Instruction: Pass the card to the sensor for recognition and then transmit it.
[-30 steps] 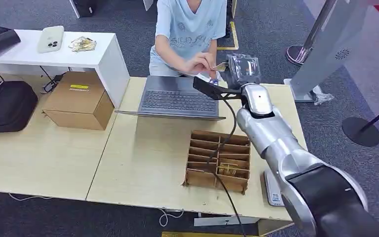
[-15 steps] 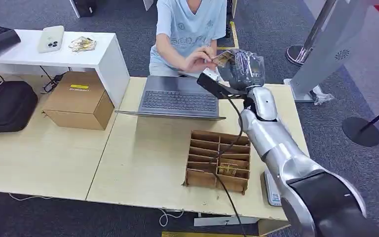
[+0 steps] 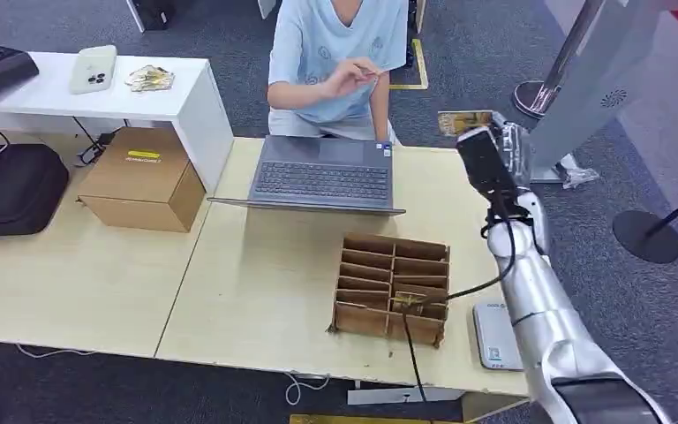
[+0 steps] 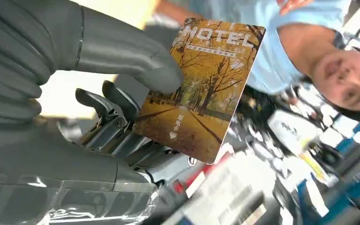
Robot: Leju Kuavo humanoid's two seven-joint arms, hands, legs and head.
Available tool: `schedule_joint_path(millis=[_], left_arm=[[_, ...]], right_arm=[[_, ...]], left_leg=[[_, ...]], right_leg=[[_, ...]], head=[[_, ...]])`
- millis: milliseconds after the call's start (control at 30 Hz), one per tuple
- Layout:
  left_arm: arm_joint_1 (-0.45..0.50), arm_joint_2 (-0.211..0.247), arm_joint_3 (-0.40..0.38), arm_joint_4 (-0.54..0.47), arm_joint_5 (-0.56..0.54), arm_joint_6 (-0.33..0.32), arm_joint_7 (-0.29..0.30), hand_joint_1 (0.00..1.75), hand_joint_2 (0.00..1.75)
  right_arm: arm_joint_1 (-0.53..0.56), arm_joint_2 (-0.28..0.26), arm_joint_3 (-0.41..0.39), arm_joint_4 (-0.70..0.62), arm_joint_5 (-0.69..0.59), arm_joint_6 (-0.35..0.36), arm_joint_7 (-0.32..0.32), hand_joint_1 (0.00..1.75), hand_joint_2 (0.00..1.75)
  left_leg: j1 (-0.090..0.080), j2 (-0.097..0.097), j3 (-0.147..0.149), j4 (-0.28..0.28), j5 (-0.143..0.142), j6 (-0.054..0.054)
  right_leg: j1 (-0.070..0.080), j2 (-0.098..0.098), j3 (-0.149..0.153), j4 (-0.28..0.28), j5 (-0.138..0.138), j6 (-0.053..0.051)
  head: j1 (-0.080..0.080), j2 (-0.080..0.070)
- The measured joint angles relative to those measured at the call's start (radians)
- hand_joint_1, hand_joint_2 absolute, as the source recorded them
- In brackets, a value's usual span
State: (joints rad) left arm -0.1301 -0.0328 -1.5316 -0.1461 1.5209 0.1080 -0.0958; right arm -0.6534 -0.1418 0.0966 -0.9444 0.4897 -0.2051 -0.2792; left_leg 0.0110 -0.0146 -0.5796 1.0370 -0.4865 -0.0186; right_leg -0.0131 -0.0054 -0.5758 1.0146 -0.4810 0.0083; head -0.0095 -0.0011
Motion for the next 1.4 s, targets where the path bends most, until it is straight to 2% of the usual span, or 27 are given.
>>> schedule_joint_path(millis=[100, 333, 500, 600, 667, 867, 1033, 1167, 1400], left_arm=[[0.007, 0.002, 0.000, 0.000, 0.010, 0.000, 0.000, 0.00, 0.00], [0.018, 0.005, 0.002, 0.000, 0.028, 0.008, -0.012, 0.00, 0.00], [0.020, 0.005, 0.005, 0.000, 0.036, 0.007, -0.013, 0.00, 0.00], [0.020, 0.005, 0.012, 0.000, 0.041, 0.007, -0.013, 0.00, 0.00], [0.019, 0.005, 0.016, 0.000, 0.044, 0.006, -0.014, 0.00, 0.00], [0.020, 0.005, 0.018, 0.000, 0.050, 0.005, -0.014, 0.00, 0.00], [0.019, 0.008, 0.018, 0.000, 0.048, -0.002, -0.014, 0.00, 0.00], [0.019, 0.010, 0.018, 0.000, 0.049, -0.009, -0.014, 0.00, 0.00], [0.019, 0.011, 0.019, 0.000, 0.050, -0.010, -0.014, 0.00, 0.00]], right_arm=[[0.067, -0.051, -0.043, -0.056, -0.120, 0.116, 0.000, 1.75, 1.75], [0.228, -0.192, -0.179, -0.168, -0.425, 0.455, -0.026, 1.75, 1.75], [0.338, -0.263, -0.260, -0.215, -0.565, 0.604, -0.044, 1.75, 1.75], [0.383, -0.280, -0.298, -0.234, -0.602, 0.640, -0.048, 1.75, 1.75], [0.455, -0.295, -0.341, -0.279, -0.625, 0.683, -0.042, 1.75, 1.75], [0.582, -0.296, -0.430, -0.361, -0.656, 0.749, -0.027, 1.75, 1.75], [0.639, -0.291, -0.453, -0.405, -0.653, 0.773, -0.031, 1.75, 1.75], [0.679, -0.286, -0.451, -0.446, -0.580, 0.826, -0.073, 1.75, 1.75], [0.735, -0.285, -0.453, -0.493, -0.499, 0.880, -0.090, 1.75, 1.75]], left_leg=[[0.000, 0.000, 0.000, 0.000, 0.000, 0.000], [0.000, 0.000, -0.001, 0.000, -0.002, 0.002], [0.000, -0.001, -0.002, 0.000, -0.002, 0.002], [0.000, 0.003, 0.000, 0.000, -0.002, 0.002], [0.000, -0.002, -0.001, 0.000, -0.002, 0.003], [0.000, -0.001, -0.001, 0.000, -0.003, 0.003], [0.000, 0.000, -0.001, 0.000, -0.003, 0.003], [0.000, 0.000, -0.001, 0.000, -0.002, 0.003], [0.000, 0.000, -0.001, 0.000, -0.003, 0.003]], right_leg=[[0.000, 0.000, -0.001, 0.000, 0.000, 0.000], [0.000, -0.001, -0.001, -0.001, 0.000, 0.000], [0.000, -0.001, -0.001, -0.001, -0.001, 0.001], [0.000, 0.002, -0.001, -0.001, -0.001, 0.001], [0.000, -0.003, 0.001, -0.001, -0.002, 0.002], [0.000, -0.001, 0.000, -0.001, -0.002, 0.002], [0.000, -0.001, 0.000, -0.001, -0.002, 0.002], [0.000, -0.001, 0.000, -0.001, -0.002, 0.002], [0.000, -0.001, 0.000, -0.001, -0.002, 0.002]], head=[[0.000, 0.000], [0.000, 0.000], [0.000, 0.000], [0.000, 0.000], [0.000, 0.000], [0.000, 0.000], [0.000, 0.000], [0.000, 0.000], [0.000, 0.000]])
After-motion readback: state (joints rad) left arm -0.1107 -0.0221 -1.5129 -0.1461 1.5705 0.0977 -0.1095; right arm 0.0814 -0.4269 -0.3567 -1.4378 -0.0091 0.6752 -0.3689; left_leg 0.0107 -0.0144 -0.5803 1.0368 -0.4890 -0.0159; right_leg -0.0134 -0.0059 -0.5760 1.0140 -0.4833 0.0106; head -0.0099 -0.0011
